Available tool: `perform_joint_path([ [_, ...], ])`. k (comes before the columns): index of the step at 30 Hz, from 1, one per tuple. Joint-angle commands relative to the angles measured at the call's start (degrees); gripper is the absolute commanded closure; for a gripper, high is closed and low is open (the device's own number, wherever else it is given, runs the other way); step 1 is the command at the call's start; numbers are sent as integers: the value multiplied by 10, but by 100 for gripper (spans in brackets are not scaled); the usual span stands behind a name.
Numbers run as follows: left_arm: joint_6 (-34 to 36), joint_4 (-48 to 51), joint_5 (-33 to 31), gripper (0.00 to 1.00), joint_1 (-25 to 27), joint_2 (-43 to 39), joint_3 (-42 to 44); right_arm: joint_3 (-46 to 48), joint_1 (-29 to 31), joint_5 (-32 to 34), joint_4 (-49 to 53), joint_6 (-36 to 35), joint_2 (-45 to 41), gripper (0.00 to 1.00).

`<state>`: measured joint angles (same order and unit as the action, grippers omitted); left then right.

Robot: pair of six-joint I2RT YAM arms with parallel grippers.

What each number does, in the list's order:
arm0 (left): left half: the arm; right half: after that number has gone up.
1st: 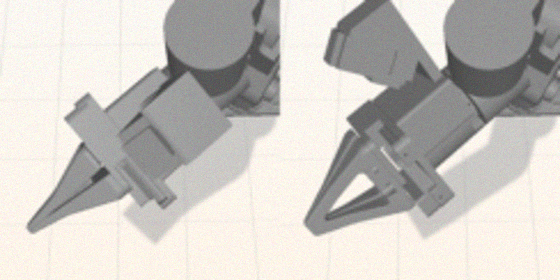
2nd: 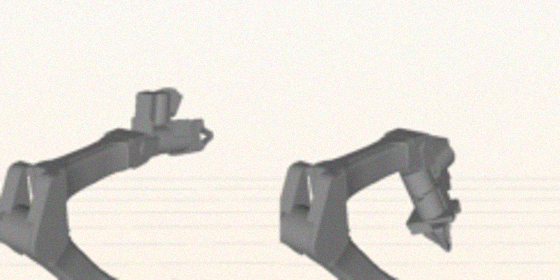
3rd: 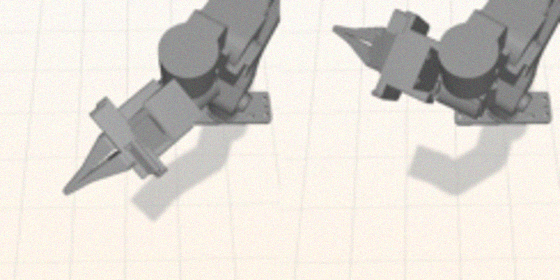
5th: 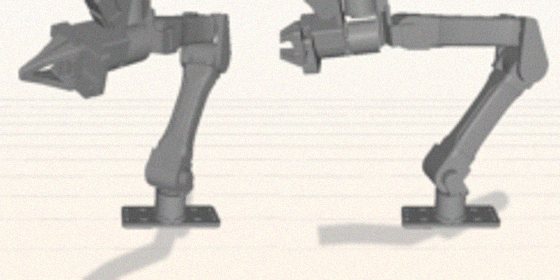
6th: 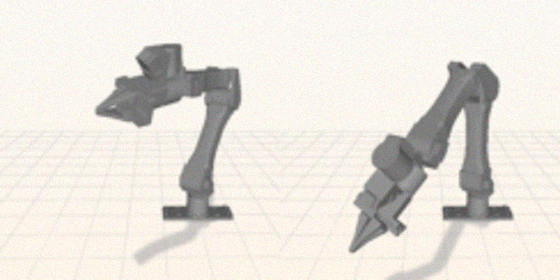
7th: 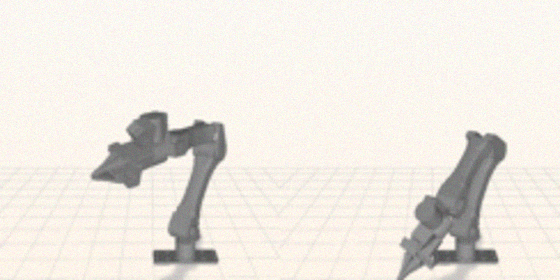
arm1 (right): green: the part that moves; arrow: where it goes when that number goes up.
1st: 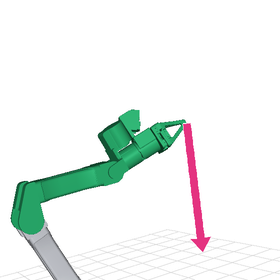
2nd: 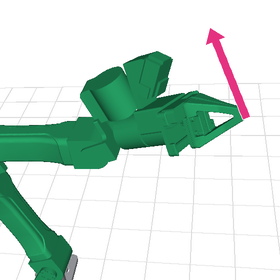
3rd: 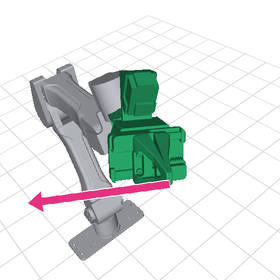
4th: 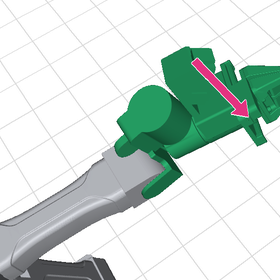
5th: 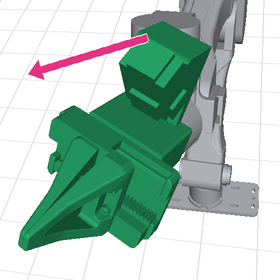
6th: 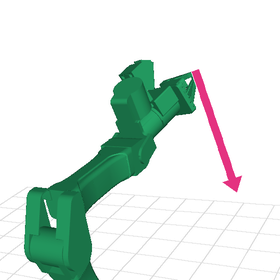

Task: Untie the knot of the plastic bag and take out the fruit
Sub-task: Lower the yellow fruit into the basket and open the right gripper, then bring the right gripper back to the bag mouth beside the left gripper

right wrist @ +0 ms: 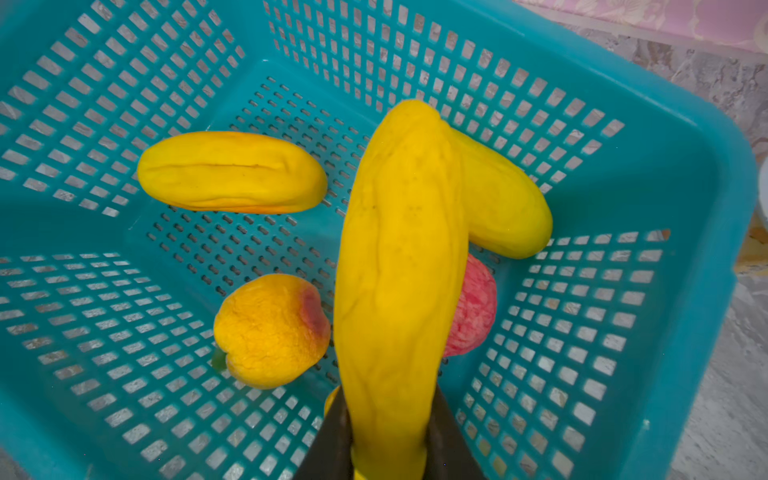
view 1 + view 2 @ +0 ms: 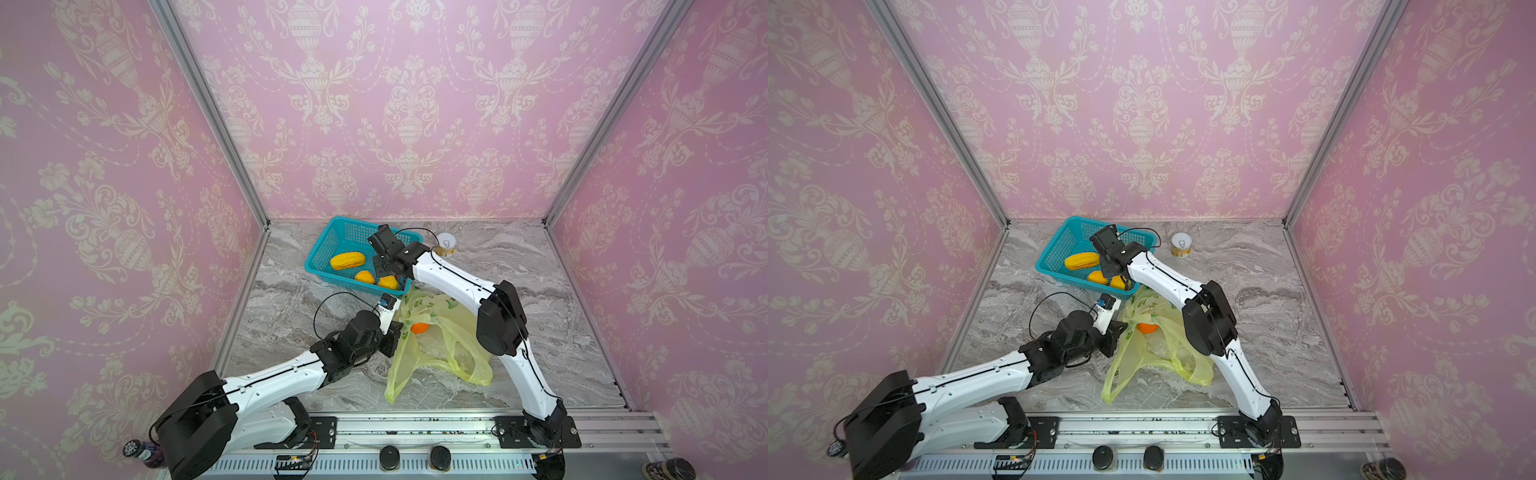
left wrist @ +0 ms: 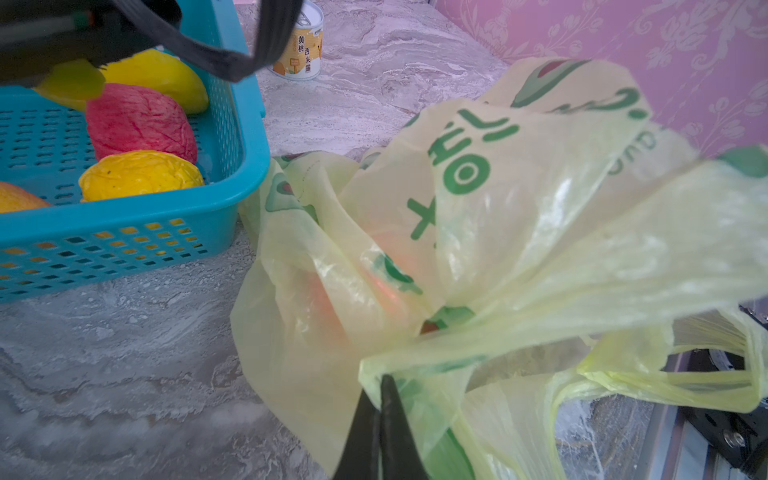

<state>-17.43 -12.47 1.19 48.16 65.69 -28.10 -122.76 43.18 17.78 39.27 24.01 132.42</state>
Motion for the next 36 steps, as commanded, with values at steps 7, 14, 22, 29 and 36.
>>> perform_joint_path([
  [7,12,-4,7,100,-3,-7,8,-38,-34,7,49,21,42,90],
  [14,13,-5,8,100,-3,-5,8,-41,-49,-13,44,25,52,63],
  [22,13,-4,7,100,-3,-5,8,-5,-48,-29,20,18,12,32],
  [29,13,-5,7,100,-3,-5,7,159,-23,-1,-48,5,-163,23],
  [36,12,-5,7,100,-3,-5,8,421,66,83,-177,-22,-416,19],
])
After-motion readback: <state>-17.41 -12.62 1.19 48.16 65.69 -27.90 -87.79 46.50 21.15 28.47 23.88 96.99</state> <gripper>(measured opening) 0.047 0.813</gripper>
